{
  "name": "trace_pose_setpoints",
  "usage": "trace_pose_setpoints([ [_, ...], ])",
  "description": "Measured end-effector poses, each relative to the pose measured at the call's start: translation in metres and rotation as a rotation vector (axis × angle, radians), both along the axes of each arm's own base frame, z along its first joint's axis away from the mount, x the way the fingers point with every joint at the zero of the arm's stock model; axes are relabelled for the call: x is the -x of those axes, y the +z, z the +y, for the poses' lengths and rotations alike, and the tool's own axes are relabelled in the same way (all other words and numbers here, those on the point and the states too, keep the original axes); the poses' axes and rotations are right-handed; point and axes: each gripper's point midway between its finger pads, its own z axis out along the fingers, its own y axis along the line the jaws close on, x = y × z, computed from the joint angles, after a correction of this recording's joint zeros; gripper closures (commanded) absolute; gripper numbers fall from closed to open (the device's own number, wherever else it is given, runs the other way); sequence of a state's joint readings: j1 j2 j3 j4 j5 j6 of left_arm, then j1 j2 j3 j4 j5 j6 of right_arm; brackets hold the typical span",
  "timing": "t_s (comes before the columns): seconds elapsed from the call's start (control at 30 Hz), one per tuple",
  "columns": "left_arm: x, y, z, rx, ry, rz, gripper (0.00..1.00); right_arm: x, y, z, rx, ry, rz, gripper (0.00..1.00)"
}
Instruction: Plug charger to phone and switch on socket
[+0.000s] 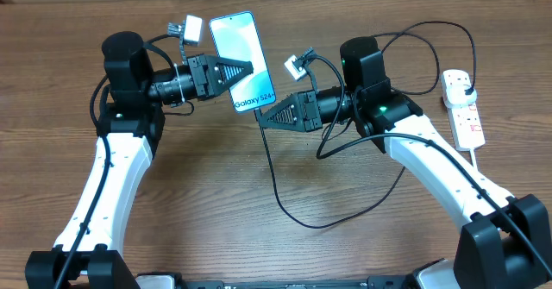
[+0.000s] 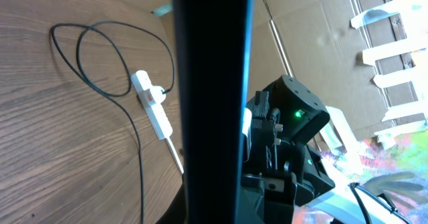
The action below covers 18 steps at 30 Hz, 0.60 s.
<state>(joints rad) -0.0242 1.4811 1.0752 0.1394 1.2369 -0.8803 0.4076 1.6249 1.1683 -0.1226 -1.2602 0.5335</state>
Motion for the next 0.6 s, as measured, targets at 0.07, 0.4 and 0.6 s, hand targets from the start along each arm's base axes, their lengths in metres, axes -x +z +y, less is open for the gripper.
trace_pose_setpoints([
  [0.07, -0.0001, 0.0003, 0.0, 0.0, 0.0, -0.001, 0.96, -0.0006, 0.0005, 0.0002, -0.001, -0.001, 0.01, 0.96],
  [0.4, -0.0015, 0.0017, 0.002, 0.0, 0.006, -0.007, 0.96, -0.0043, 0.0034, 0.0014, -0.003, -0.019, 0.021, 0.96],
  [0.6, -0.0015, 0.0021, 0.002, 0.0, 0.006, -0.008, 0.96, -0.0051, 0.0038, 0.0016, -0.003, -0.022, 0.02, 0.96],
])
